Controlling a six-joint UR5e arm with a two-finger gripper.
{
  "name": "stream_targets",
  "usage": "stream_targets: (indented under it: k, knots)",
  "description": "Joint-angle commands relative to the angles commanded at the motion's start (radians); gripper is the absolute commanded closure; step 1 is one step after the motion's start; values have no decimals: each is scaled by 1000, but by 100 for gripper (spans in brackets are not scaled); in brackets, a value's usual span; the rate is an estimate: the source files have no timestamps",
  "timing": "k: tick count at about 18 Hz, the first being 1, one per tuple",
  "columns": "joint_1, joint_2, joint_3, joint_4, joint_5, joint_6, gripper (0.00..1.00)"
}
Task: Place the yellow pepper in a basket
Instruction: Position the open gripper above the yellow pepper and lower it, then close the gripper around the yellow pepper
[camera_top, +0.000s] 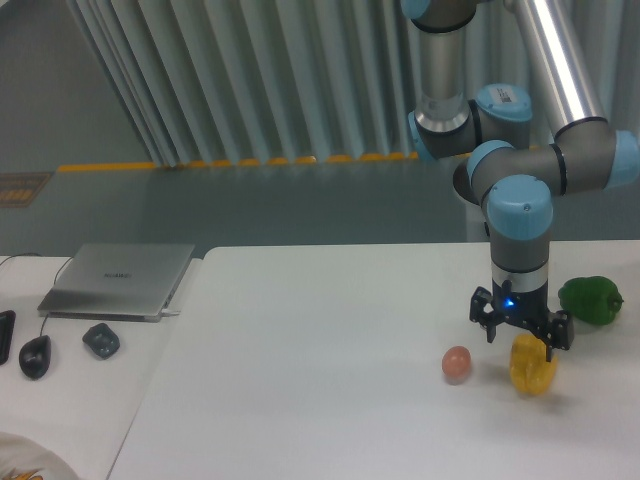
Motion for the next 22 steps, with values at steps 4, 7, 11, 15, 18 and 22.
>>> stream_targets:
  k: [4,7,11,15,18,22]
  knots:
    - [3,-9,0,2,3,0,0]
    - [6,-14,0,9,3,2,0]
    - [11,-46,-9,26,58,0,0]
    - [20,-46,-9,32,57,3,0]
    - [20,-46,-8,31,67,12,0]
    - [18,-48,-11,31,72,14,34]
